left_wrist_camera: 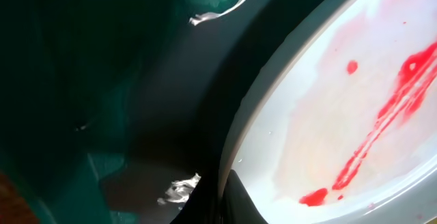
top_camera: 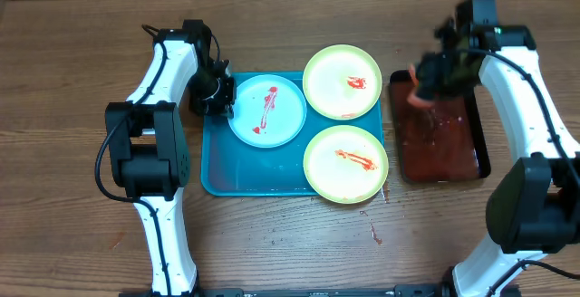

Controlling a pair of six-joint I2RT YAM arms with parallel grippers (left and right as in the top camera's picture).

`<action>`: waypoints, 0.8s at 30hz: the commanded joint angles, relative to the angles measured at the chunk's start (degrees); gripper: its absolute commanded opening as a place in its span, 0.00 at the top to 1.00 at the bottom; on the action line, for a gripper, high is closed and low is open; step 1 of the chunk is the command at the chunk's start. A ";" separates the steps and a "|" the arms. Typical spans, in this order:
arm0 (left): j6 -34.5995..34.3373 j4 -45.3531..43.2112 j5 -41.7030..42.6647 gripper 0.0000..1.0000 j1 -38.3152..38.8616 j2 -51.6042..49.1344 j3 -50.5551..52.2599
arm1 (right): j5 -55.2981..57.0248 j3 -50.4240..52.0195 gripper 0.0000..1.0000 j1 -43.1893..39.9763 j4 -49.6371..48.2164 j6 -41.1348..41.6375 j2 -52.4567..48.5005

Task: Clean dirty plates on tray and stack at the side
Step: 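Grasp the green-and-pink sponge from the brown tray with the right gripper, then carry the sponge over and lower it onto the white plate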

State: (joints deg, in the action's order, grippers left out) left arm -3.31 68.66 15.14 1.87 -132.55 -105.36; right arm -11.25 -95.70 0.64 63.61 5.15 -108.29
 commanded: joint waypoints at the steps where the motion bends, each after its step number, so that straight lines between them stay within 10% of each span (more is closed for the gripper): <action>1: -1.20 1.16 -0.44 0.96 0.02 3.06 0.13 | -7.10 -4.44 0.96 5.55 -1.03 3.65 0.59; 24: 1.49 2.45 7.32 0.96 0.04 3.10 0.28 | -6.12 -4.76 0.96 32.44 -26.34 26.80 -14.53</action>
State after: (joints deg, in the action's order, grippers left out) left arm -3.01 71.29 18.90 1.87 -132.00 -105.36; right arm -16.75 -99.42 32.16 38.83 27.68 -123.72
